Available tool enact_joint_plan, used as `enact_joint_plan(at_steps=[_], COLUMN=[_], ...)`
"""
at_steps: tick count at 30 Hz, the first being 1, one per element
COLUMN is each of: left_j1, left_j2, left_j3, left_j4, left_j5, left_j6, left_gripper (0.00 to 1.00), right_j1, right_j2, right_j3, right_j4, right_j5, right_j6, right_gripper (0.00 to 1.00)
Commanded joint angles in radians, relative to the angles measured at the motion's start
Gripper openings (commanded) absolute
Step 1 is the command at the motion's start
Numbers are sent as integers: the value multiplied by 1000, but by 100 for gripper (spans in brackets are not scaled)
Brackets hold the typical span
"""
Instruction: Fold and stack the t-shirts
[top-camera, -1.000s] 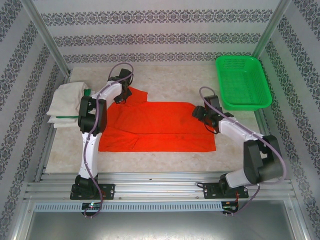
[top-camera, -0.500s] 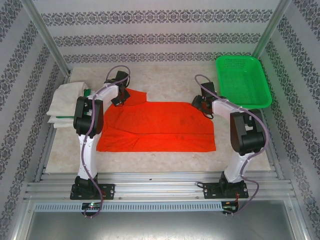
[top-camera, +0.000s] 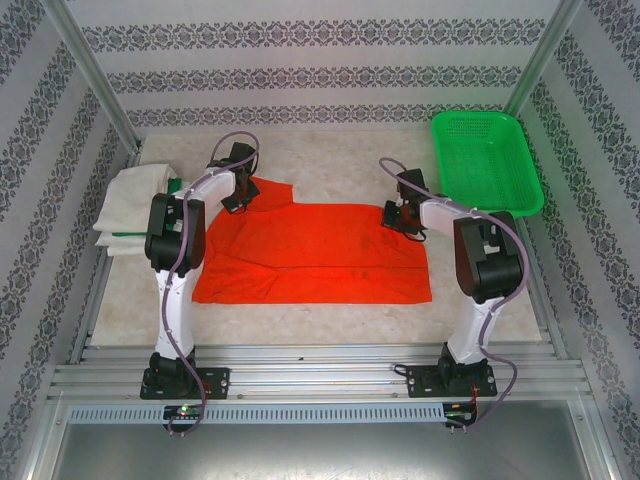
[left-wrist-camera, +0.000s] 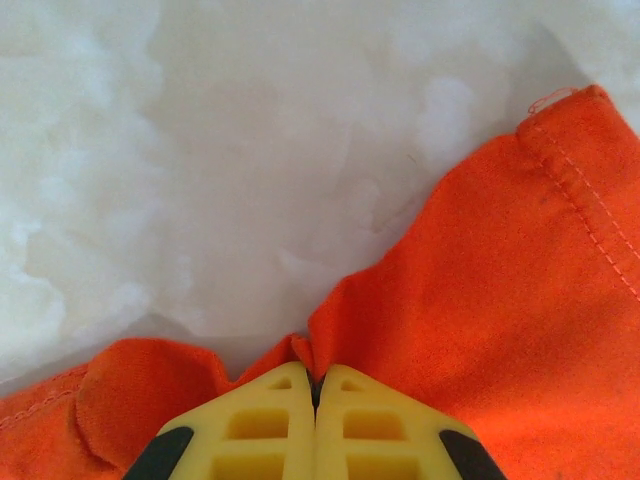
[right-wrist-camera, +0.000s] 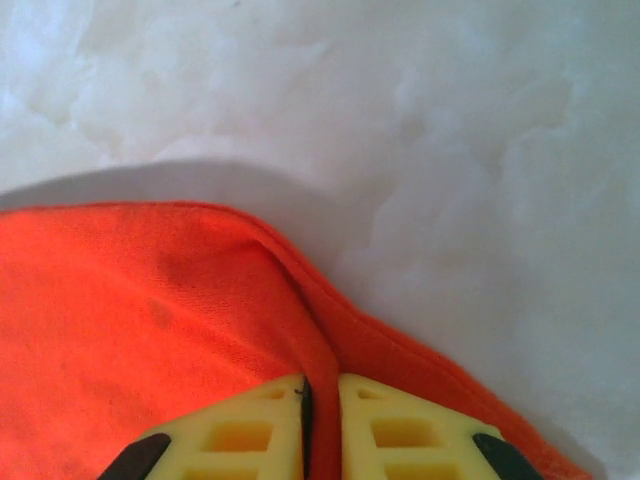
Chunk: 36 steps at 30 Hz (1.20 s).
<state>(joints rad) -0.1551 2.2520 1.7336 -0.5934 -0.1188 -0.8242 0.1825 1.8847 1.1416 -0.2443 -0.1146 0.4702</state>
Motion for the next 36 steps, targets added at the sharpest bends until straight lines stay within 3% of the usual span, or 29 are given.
enact_joint_plan(at_steps=[1,5,9,13,16,18,21,25,30,36], left_j1=[11,11,11,11,11,11,11,11,11,11], left_j2=[-1,-5,-9,-11,-11,-11,-11,-15,-22,-25], left_j3=[-41,-49,-55,-57,-56,-57,-60,-73,-89,-93], left_j4=[-67,-65,-63,-65,-64,-65,-63,-54,-44,-41], left_j5=[19,20,19,19,19,20,22,26,31,39], left_j6=[2,2,4,7,8,8,8,2,-4,-1], left_gripper=[0,0,0,0,0,0,0,0,0,0], right_j1=[53,160,265,370,421,434,410,288,131,70], right_j2=[-93,-154,-179,-190,-222,-275,-365,-399,-291,-129], right_j3=[-32,-74,-116,-145,-169,-203,-249,-256,-184,-77], right_j4=[-28,-52,-73,-86,-80,-43,20,39,-29,-96], right_j5=[101,282,353,360,358,360,370,338,255,193], right_j6=[-86,-128,-121,-120,-136,-136,-109,-9,86,118], right_gripper=[14,12,14,29,51,57,59,59,52,44])
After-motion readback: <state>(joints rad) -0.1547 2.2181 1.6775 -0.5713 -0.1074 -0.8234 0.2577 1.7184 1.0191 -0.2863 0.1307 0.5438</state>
